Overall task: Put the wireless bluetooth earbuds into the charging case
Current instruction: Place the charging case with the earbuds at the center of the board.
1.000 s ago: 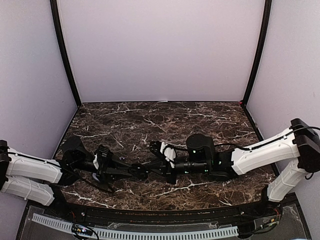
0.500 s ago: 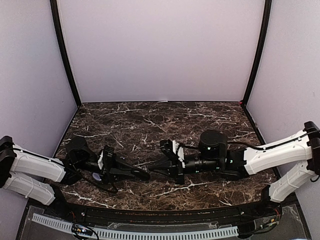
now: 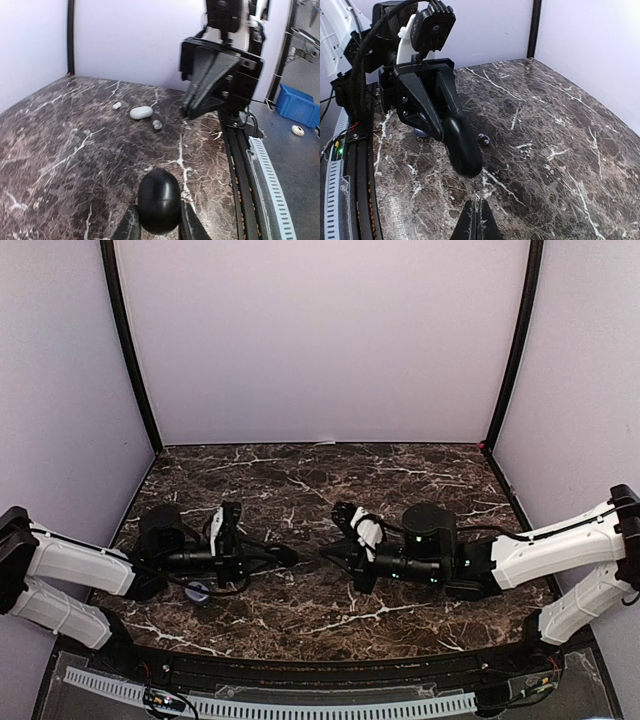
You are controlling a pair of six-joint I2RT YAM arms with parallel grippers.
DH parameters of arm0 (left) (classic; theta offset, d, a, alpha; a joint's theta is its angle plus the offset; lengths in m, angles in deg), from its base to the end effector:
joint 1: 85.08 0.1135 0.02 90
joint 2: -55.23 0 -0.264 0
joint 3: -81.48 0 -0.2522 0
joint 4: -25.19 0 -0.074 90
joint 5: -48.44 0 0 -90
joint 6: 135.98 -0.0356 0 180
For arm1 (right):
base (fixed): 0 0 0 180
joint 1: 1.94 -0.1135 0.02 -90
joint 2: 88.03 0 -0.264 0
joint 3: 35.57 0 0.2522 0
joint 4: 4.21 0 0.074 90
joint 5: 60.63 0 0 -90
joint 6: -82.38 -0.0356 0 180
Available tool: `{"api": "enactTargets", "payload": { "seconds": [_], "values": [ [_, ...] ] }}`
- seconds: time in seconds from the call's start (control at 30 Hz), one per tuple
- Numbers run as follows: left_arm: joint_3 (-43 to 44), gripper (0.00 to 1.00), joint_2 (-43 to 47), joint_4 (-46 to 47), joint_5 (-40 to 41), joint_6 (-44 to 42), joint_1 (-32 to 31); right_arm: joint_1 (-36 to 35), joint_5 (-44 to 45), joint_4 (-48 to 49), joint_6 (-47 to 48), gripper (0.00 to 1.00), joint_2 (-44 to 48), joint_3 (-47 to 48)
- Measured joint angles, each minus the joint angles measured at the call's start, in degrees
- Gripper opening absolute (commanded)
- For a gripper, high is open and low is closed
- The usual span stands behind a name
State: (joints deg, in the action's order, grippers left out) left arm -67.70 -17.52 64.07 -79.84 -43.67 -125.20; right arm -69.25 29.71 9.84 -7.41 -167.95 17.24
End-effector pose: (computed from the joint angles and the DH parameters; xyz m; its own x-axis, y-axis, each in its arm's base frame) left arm 0.1625 -0.1658 0.1917 -0.0801 0.0261 -0.9964 0.9765 0.2029 -0.0732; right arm 0.1179 0.2814 0.2337 -0.0838 -0.2099 -0.9741 -0.9207 0.3903 -0.0049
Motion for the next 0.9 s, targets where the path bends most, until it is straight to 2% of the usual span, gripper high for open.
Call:
{"api": "enactTargets", "payload": {
  "seconds": [0.23,0.43,0.63,0.9],
  "values": [
    [10.10,0.00,-5.51,-11.78,4.70,8.15,5.53,2.75,6.38,-0.66,-3.98,0.00,0.00,-1.53],
    [14.58,0.00,-11.17,-18.64,7.87,13.75,9.25,6.60,11.23,-2.14,-6.86,0.00,0.00,-1.70],
    [18.14,0.00,-17.86,-22.56,7.96,18.08,13.16,11.13,14.71,-4.79,-7.39,0.00,1.01,-2.23],
    [28.55,0.00,-27.65,-27.50,4.50,19.76,16.63,17.11,16.85,-5.51,-7.96,0.00,2.95,-2.99]
  ]
}}
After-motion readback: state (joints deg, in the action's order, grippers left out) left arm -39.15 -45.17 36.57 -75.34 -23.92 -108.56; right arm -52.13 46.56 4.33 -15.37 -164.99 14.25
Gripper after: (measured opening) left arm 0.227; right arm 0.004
